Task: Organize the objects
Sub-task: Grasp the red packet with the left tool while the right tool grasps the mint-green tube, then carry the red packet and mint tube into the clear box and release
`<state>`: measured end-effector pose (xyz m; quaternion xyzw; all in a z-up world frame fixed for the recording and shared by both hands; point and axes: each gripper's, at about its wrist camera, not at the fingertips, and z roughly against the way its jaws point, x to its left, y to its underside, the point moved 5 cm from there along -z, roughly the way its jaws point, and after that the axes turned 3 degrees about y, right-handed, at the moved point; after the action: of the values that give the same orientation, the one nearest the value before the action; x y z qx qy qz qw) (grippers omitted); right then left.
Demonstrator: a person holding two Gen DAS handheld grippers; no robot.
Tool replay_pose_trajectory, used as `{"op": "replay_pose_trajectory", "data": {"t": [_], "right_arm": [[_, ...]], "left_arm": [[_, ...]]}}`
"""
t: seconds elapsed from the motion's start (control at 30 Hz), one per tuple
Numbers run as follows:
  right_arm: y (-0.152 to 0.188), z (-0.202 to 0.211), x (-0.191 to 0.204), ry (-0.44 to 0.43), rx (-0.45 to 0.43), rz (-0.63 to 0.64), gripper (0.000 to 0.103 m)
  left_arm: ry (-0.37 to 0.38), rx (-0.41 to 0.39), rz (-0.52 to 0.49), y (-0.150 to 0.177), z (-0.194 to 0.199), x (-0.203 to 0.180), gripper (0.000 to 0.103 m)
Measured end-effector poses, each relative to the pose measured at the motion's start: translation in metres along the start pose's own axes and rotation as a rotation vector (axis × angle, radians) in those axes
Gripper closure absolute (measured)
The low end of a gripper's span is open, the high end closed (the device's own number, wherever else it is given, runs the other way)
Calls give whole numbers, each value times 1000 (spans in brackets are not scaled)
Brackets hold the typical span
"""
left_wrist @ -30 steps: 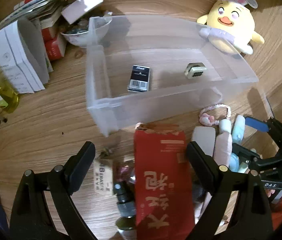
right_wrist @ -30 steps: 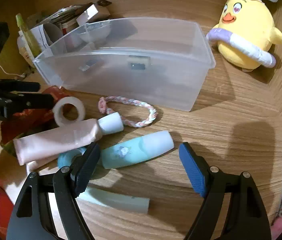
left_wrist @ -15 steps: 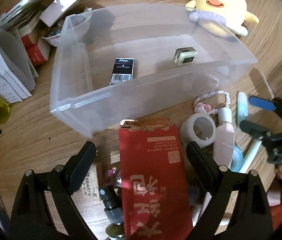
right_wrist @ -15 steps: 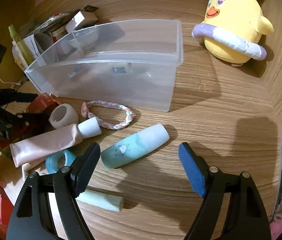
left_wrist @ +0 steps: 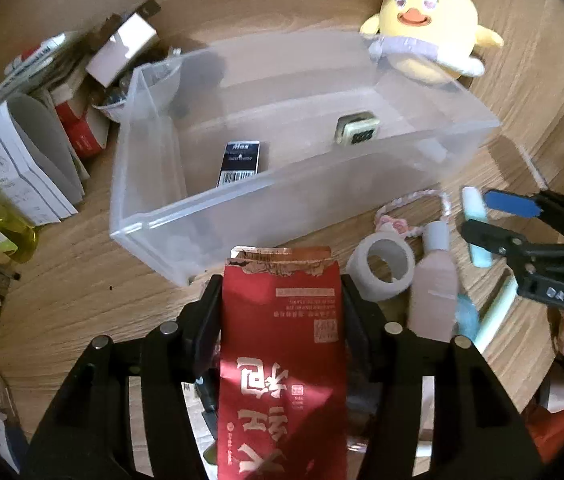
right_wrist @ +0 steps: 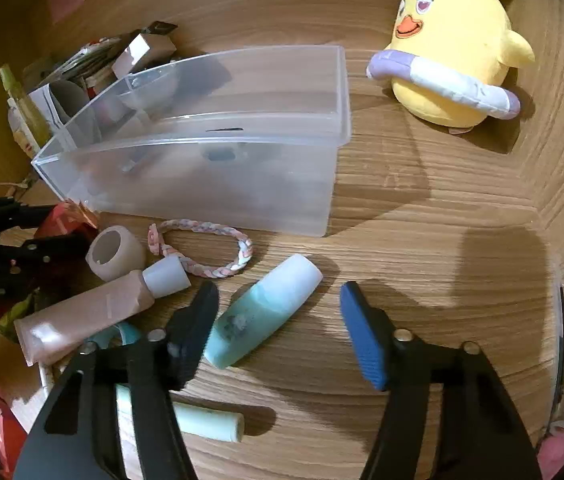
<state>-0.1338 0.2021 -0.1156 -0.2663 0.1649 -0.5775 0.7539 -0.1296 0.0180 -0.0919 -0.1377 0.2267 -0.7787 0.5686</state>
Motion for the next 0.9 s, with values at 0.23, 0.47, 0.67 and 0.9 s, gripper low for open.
{"op": "replay_pose_trajectory", "data": {"t": [0.23, 0.47, 0.67, 0.9], "right_arm": [[5, 5, -13, 19, -20, 4, 80], [4, 13, -17, 3, -55, -14, 80], [-2, 41, -11, -27, -125, -13, 80], [-18, 81, -4, -54, -230, -11, 80]], "left_arm": [[13, -60, 34, -2, 22, 3, 49], [16, -134, 81, -9, 44, 6, 49], [38, -206, 112, -17, 64, 7, 49], [66, -288, 134, -29, 86, 2, 49]]}}
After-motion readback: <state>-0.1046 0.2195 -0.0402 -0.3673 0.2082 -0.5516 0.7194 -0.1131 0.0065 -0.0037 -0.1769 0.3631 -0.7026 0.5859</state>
